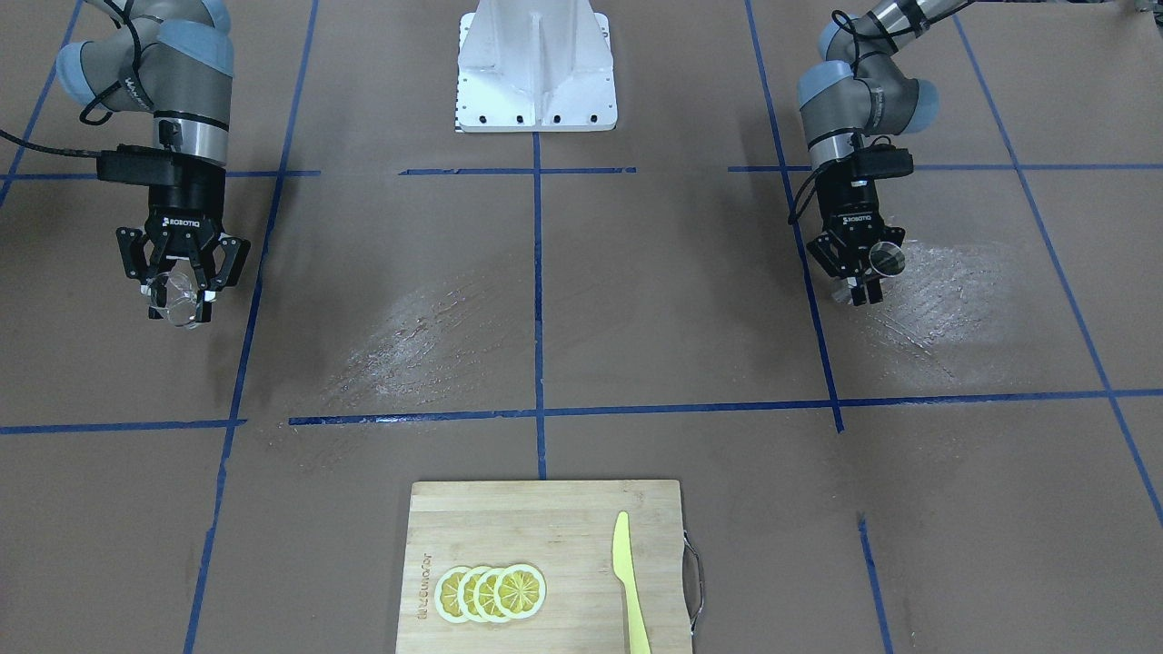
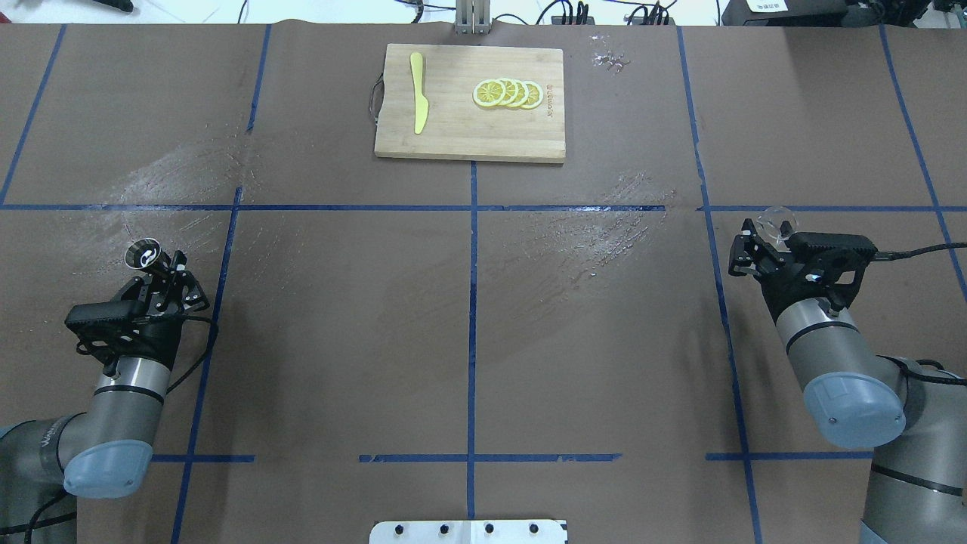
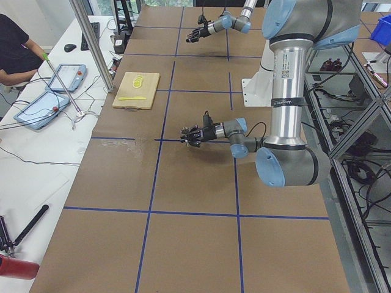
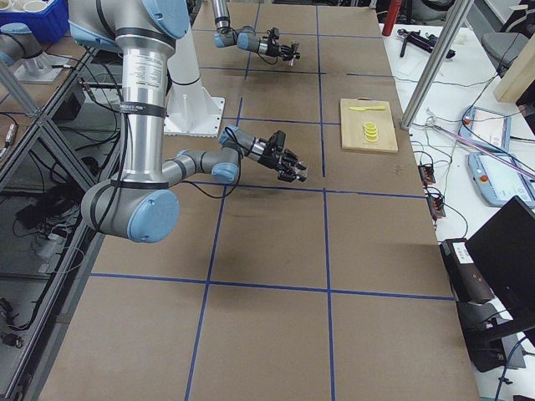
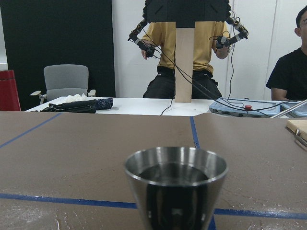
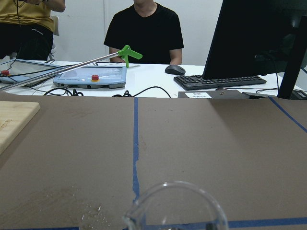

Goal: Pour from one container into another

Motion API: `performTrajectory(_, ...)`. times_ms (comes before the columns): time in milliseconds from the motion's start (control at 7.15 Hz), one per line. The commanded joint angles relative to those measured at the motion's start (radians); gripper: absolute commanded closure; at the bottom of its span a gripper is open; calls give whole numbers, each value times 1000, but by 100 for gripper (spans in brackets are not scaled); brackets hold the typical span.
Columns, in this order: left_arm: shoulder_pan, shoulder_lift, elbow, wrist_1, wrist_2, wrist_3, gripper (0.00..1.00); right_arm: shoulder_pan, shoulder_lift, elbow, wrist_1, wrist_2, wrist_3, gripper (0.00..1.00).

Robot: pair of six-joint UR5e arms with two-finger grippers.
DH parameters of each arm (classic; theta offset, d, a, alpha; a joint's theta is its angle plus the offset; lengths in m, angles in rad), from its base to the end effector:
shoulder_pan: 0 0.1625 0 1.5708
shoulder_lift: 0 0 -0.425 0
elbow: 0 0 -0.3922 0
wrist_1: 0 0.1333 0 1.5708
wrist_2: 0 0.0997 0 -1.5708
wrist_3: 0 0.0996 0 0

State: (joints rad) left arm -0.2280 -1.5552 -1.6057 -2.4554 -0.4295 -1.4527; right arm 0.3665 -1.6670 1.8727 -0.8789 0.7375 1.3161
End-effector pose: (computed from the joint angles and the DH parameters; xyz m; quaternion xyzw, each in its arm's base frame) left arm 0.4167 -0.3265 0.5272 0.5420 0.2784 -0.2771 0.7430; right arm -0.3531 -0.3573 0.4692 0.4684 -0.2663 0.2213 0.8128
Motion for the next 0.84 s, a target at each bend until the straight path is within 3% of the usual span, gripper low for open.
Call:
performTrajectory(0, 1, -9, 13, 1, 0, 0, 71, -3, 3, -1, 0, -4, 0, 100)
performTrajectory(699, -1, -34, 36, 1, -2, 2, 64, -4, 7, -1, 0, -7, 0, 100)
